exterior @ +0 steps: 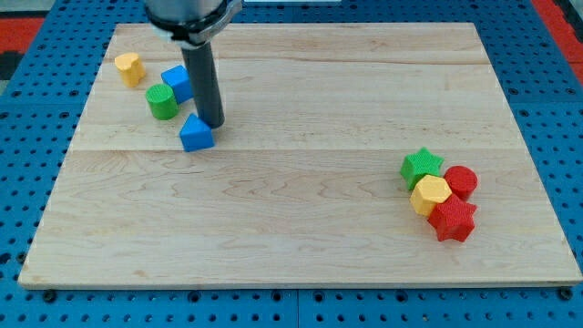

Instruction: Slide blue triangle towards bottom left

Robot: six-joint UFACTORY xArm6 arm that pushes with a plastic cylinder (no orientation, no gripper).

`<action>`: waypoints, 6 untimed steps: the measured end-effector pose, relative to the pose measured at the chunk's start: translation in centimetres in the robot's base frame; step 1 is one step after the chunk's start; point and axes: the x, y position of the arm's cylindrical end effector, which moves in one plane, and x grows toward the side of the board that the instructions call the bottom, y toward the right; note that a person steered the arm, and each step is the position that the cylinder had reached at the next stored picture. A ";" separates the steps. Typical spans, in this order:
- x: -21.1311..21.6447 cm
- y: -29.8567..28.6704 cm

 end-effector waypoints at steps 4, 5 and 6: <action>6.6 -5.8; 9.4 -2.4; 11.0 -8.9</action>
